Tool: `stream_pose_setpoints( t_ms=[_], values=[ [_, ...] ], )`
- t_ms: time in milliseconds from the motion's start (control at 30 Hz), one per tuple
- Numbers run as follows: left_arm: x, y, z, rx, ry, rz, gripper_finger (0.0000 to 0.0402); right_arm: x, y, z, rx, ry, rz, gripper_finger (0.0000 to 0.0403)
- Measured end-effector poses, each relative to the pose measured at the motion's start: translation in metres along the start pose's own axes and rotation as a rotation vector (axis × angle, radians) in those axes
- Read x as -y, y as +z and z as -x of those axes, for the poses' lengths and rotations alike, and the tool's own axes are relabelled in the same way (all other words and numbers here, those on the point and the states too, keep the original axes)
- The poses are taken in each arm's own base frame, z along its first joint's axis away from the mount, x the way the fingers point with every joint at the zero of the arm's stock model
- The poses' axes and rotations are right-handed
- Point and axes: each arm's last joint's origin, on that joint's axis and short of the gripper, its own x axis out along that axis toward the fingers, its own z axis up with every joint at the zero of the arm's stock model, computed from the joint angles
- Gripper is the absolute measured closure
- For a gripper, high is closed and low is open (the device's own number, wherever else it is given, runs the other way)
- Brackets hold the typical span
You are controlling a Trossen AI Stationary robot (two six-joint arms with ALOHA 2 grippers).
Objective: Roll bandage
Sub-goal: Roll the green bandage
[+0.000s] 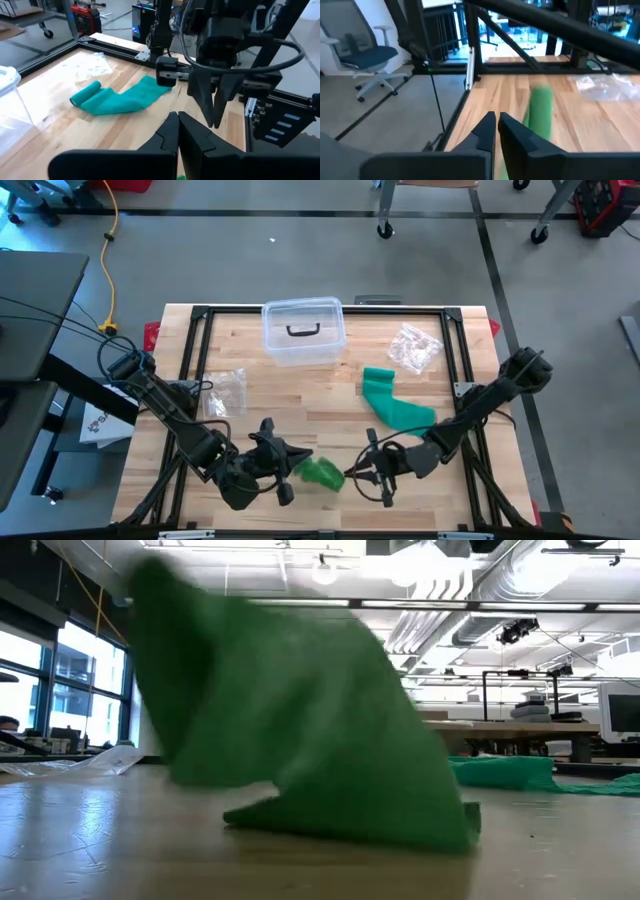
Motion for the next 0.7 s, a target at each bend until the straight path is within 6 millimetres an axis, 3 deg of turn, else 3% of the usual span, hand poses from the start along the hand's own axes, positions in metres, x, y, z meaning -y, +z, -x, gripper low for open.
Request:
stream_pose_setpoints(
  t_ms=[300,700],
  values=[
    [-0.006,-0.014,0.005,-0.101,0.027,-0.013,0.0401,0.014,-0.014,0.0,-0.135,-0.16,0.003,0.0366],
    [-0.032,-0.08,0.03,-0.462,0.196,0.193,0.0401,0.016,-0.021,0.001,-0.211,-0.158,-0.039,0.0365]
  ],
)
